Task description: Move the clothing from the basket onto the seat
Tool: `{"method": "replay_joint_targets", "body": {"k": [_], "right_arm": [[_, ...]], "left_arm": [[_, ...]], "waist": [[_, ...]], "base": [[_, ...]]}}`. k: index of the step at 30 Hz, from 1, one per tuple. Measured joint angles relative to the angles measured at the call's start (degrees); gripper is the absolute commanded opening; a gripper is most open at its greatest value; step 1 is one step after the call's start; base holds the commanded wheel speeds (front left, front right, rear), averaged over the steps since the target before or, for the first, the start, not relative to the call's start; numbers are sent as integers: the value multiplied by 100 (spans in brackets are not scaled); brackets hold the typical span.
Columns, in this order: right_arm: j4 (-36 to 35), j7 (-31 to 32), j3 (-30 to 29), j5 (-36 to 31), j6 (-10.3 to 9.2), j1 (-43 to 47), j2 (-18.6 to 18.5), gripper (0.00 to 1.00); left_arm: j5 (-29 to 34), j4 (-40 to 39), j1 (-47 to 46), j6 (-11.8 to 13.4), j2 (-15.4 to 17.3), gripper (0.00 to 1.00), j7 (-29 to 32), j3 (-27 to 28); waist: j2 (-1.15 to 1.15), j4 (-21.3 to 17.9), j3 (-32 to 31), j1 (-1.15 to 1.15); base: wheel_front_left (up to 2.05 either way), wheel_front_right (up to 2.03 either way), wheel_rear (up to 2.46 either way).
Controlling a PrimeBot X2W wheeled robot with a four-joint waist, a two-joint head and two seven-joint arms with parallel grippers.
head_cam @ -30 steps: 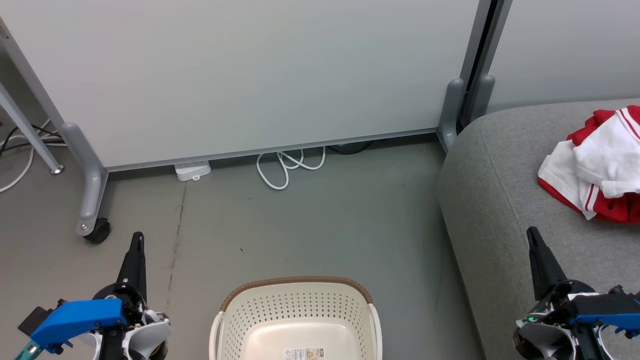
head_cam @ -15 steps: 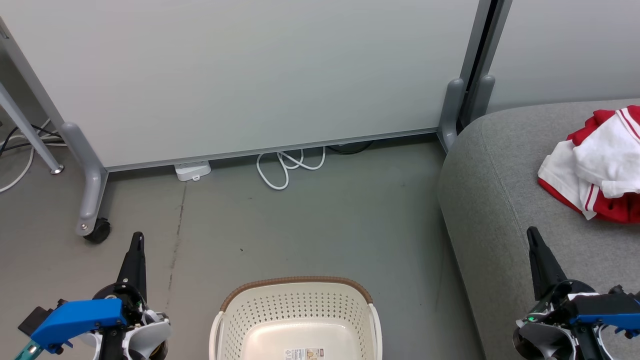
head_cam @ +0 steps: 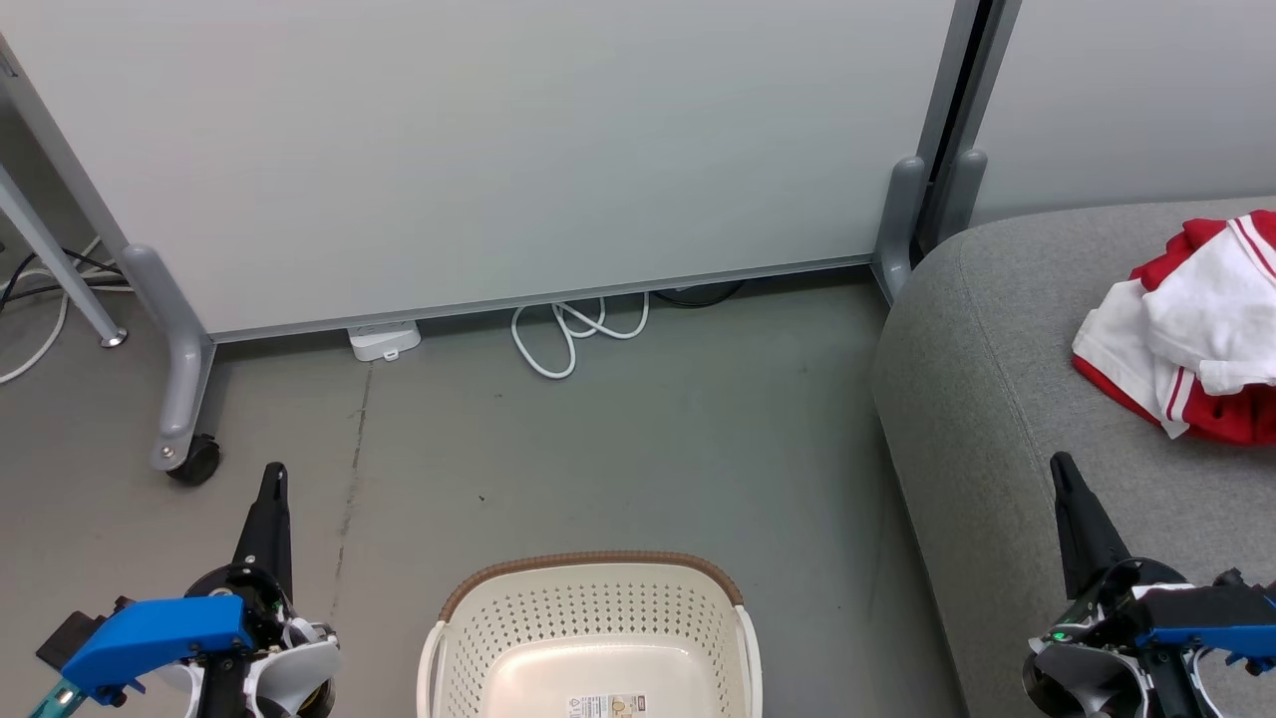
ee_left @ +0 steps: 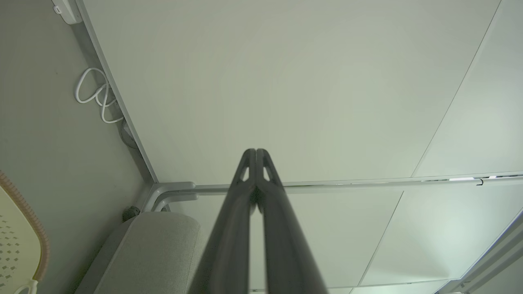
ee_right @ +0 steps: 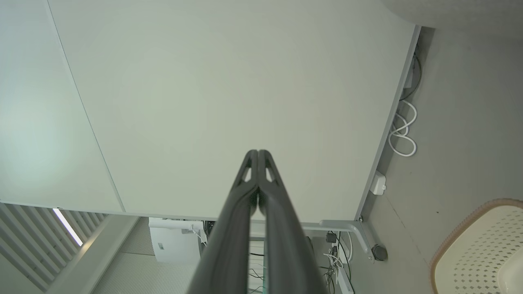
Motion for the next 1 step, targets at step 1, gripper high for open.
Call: {"method": "replay_joint_targets", "body": {"k": [1], "right_arm": [[0,0,0,0,0,0,0,0]], "left_arm": [[0,0,0,0,0,0,0,0]], "waist": [[0,0,0,0]], "base": [[0,0,0]]}}
